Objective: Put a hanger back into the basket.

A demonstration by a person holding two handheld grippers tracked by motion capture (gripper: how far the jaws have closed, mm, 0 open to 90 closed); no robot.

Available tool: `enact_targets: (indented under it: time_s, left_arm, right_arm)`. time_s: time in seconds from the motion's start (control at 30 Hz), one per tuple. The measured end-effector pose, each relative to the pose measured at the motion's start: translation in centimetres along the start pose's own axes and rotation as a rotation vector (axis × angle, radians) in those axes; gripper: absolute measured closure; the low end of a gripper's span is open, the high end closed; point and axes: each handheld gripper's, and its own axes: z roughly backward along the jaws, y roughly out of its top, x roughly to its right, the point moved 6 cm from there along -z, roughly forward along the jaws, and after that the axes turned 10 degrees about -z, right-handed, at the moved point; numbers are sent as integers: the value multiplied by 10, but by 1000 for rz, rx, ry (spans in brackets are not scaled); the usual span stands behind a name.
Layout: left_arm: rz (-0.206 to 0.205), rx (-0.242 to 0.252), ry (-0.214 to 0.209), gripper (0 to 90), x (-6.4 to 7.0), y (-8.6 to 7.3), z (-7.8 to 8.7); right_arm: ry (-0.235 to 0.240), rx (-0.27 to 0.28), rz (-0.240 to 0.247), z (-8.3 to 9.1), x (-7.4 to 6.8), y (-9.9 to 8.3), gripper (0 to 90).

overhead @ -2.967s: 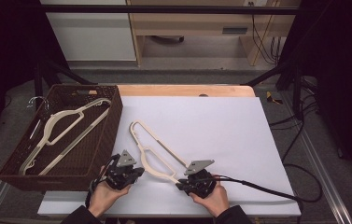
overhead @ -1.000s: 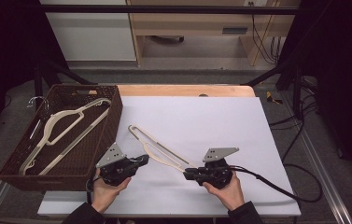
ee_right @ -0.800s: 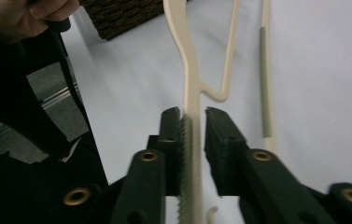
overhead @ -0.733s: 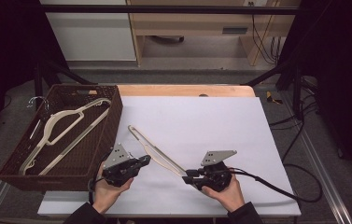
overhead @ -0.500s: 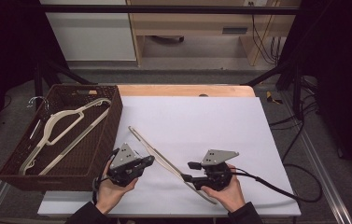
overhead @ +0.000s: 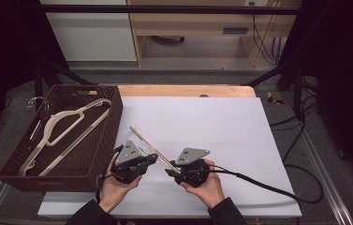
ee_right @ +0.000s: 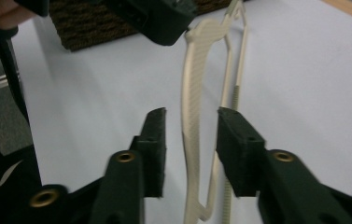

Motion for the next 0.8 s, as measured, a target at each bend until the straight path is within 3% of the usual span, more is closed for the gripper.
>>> enact_targets:
  time_s: [0.03, 0.07, 0.23, 0.4, 0.47, 0.57, 0.7, 0.73, 0.8]
  left_arm:
    - [0, 0, -1, 884, 0, 0, 0]
    - [2, 2, -4, 882, 0, 0, 0]
    - [0, 6, -18, 855, -2, -1, 1]
    - [-2, 18, -23, 674, -9, -2, 9]
    - [1, 21, -25, 542, -13, -3, 14]
    - [-13, 15, -26, 464, -18, -5, 19]
    - [-38, -10, -43, 333, -21, -7, 22]
    - [-49, -18, -49, 333, -21, -7, 22]
    - [-74, -37, -69, 302, -19, -5, 22]
  right_arm:
    - [0, 0, 0, 0, 0, 0, 706]
    - [-13, -11, 14, -3, 0, -1, 793]
    - [-10, -15, 23, -4, 0, -1, 815]
    - [-39, -11, 37, 0, 5, 2, 831]
    - [-73, -12, 53, 5, 13, 5, 857]
    - [-76, -13, 54, 9, 18, 7, 868]
    - [15, -9, 67, 22, 20, 14, 869]
    - [15, -9, 67, 22, 20, 14, 869]
    - [85, -11, 73, 31, 17, 15, 870]
